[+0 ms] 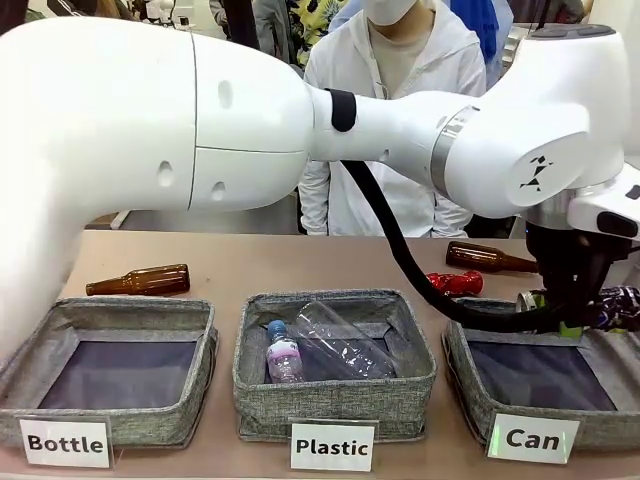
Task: Sort the can waste into the basket.
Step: Pick up the can waste from the table and place it in the right Fabric basket.
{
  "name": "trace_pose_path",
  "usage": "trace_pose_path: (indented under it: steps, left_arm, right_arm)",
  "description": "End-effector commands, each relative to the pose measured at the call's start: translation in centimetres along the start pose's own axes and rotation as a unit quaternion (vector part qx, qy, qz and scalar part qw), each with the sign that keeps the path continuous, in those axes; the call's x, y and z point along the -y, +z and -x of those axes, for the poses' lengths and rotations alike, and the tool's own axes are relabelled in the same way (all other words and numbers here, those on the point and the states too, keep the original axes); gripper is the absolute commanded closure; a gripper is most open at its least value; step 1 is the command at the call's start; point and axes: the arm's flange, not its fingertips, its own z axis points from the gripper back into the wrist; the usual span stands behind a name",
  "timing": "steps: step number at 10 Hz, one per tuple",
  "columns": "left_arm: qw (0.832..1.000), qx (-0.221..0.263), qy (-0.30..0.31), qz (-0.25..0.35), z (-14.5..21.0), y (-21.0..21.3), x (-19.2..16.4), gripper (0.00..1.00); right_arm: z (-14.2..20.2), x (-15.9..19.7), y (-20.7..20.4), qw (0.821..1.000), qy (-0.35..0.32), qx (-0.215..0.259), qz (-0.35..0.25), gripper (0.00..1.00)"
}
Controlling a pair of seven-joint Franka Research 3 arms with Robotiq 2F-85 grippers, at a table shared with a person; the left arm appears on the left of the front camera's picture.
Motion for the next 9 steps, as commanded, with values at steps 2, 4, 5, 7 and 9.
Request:
trace_pose_path:
  steps: [2, 4, 5, 7, 9]
  left_arm:
    - [1.0, -0.007, -0.016, -0.014, -0.5, 0.9, 0.7, 0.0]
    - [1.0, -0.007, -0.011, -0.019, -0.1, 1.1, 0.8, 0.0]
    - [1.0, -0.001, -0.012, -0.022, 0.0, 1.5, 1.0, 0.0]
    - [1.0, 0.013, -0.016, -0.02, 0.6, 2.6, 1.7, 0.0]
    - [1.0, 0.018, 0.005, -0.009, 3.0, 4.5, 2.0, 0.0]
  right_arm:
    - [0.1, -0.4, -0.2, 1.0, -0.012, 0.002, -0.005, 0.0]
    - [0.1, -0.4, -0.2, 1.0, -0.012, 0.002, -0.005, 0.0]
    - [0.1, -0.4, -0.2, 1.0, -0.012, 0.002, -0.005, 0.0]
    - [0.1, -0.4, -0.2, 1.0, -0.012, 0.002, -0.005, 0.0]
    - [0.1, -0.4, -0.2, 1.0, -0.012, 0.002, -0.005, 0.0]
